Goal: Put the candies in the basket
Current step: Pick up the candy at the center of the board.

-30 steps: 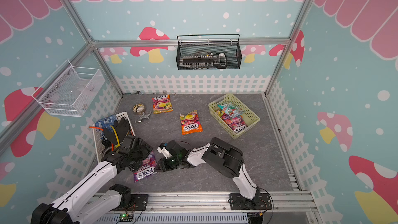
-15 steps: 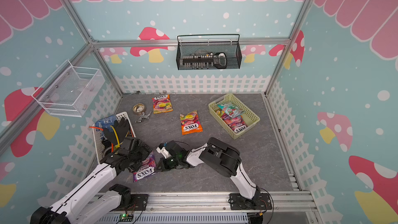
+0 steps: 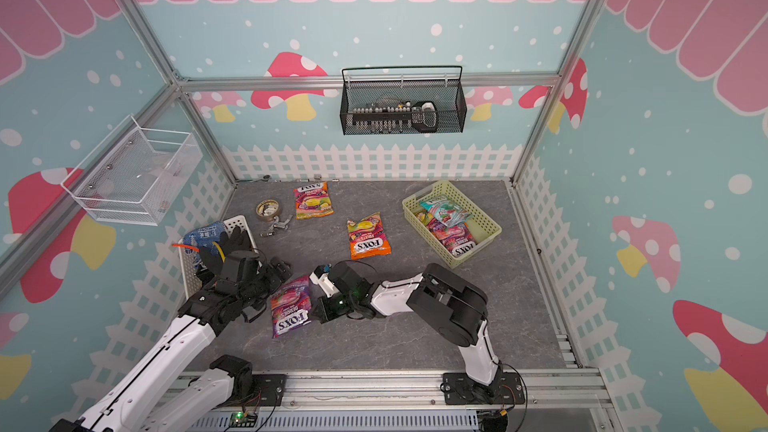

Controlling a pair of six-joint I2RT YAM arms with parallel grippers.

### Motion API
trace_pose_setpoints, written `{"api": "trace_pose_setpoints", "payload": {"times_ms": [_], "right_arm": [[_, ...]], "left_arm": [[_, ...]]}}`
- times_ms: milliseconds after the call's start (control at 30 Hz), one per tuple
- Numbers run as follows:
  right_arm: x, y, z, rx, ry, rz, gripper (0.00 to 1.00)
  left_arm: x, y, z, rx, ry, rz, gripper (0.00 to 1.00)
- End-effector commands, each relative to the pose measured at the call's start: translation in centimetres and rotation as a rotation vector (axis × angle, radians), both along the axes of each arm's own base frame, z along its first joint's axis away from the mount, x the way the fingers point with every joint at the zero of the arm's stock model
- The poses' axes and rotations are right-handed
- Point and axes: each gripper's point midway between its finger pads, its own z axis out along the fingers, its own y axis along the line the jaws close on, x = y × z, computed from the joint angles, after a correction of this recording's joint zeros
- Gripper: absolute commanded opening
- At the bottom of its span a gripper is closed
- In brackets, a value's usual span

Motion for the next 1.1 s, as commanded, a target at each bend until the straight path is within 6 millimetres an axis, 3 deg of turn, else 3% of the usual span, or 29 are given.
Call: {"api": "trace_pose_setpoints", "payload": {"times_ms": [0,133,300,433,633,767,933,1067], "right_arm": [[1.2,-1.7,2.2,0.004,-0.120,-0.010,0.00],[1.7,-2.8,5.4,0.042,-0.166,-0.019,0.00],[3.0,-4.7,9.5,0.089,-0.212,-0.059,0.00],[5.3,-7.4,12.2,0.108,-0.239,-0.140,0.00],[10.1,-12.5,15.2,0.086,-0.312,-0.317,0.00],[13.5,-16.7,16.8,0.085,-0.353,-0.460,0.00],[17.3,-21.8,18.9,0.088,-0.414,-0.602,0.00],[20.1,-25.5,19.7,0.073,-0.442,-0.701,0.00]], "left_arm": [[1.8,-1.8,4.2,0.073,-0.184,-0.204,0.99],[2.1,-2.5,5.3,0.118,-0.242,-0.295,0.99],[1.3,-5.6,5.4,0.051,-0.305,-0.482,0.99],[0.9,-6.7,5.5,0.018,-0.334,-0.551,0.99],[1.4,-7.7,6.6,0.057,-0.389,-0.646,0.99],[1.4,-8.5,5.9,0.053,-0.383,-0.714,0.99],[0.1,-10.7,6.0,-0.056,-0.396,-0.839,0.99],[-0.4,-11.1,6.7,-0.075,-0.430,-0.866,0.99]]}}
